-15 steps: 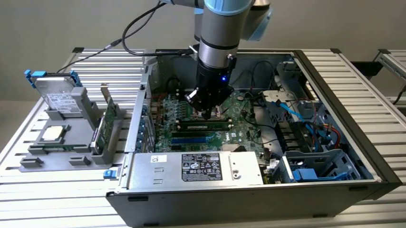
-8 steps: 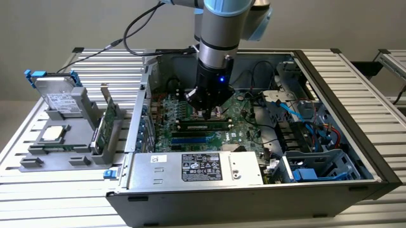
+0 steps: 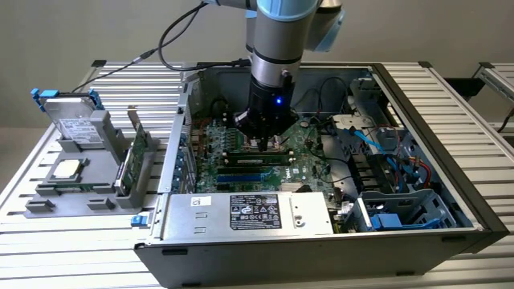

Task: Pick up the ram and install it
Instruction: 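Press down the ram until it locks into place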

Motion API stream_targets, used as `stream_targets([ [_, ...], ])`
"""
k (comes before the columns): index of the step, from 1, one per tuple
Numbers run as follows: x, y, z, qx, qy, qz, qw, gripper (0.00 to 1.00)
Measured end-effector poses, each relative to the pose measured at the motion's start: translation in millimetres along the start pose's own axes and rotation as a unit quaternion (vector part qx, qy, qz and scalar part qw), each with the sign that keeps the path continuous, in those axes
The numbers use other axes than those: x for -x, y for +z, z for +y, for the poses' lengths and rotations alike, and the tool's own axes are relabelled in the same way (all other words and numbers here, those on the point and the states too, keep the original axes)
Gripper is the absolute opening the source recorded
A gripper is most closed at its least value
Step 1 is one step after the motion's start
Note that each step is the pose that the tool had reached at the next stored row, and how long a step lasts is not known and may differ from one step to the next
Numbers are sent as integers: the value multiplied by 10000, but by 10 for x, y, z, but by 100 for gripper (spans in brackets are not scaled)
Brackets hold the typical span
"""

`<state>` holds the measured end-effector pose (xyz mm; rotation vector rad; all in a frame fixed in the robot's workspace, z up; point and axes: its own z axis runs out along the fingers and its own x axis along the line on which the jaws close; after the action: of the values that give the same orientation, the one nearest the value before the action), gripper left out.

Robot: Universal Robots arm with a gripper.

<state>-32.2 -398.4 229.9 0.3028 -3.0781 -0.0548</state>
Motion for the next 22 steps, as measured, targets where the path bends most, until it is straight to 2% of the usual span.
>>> stream_targets([
  [5,0,0,0,8,323,-44,9995,10],
  [11,-1,0,0,15,696,-81,9975,10],
  [13,-1,0,0,15,753,-105,9971,10],
  [17,-4,-3,-17,13,753,-104,9971,10],
  [22,-32,-41,-131,15,753,-106,9971,10],
])
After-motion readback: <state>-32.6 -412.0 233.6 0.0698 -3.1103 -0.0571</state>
